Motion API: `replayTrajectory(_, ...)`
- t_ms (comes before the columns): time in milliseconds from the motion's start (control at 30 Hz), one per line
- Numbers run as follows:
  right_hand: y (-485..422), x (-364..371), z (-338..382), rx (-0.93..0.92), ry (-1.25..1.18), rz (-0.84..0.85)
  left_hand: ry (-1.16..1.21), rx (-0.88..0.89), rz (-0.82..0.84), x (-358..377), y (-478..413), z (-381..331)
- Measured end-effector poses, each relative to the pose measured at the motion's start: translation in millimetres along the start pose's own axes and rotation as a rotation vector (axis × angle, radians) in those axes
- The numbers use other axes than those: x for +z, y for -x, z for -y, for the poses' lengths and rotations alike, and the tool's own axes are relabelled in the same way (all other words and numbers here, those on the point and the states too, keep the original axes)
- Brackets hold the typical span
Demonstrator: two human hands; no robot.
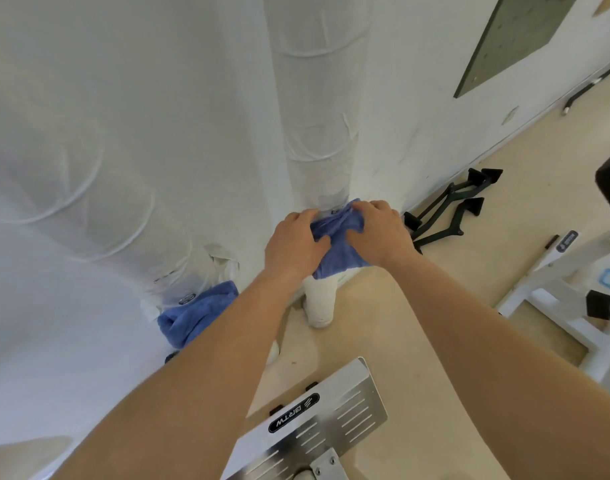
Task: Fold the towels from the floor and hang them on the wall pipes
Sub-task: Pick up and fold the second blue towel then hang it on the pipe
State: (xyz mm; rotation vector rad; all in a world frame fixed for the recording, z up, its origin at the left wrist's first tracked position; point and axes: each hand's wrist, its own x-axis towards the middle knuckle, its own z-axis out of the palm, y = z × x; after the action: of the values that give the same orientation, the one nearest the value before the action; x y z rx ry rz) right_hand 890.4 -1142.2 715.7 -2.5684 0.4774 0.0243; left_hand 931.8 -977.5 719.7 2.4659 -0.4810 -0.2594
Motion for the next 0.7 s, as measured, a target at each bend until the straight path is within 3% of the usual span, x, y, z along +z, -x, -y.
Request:
replayTrajectory(267,55.3,-27.1,65.9,-0.043,0.010,0.105,-0.015,-0.089,0.064,-75.6,69.4,13.1)
replayTrajectory(500,157.7,25.5,125.6,-0.132,0.002,0.284,-0.024,-0.202,0.146,-117.6,207.8,71.3)
replayTrajectory(700,249.8,91.6,196.1,-0.310,0.090,0.447,-0.047,-0.421,0.114,-152.1,336.0,164.2)
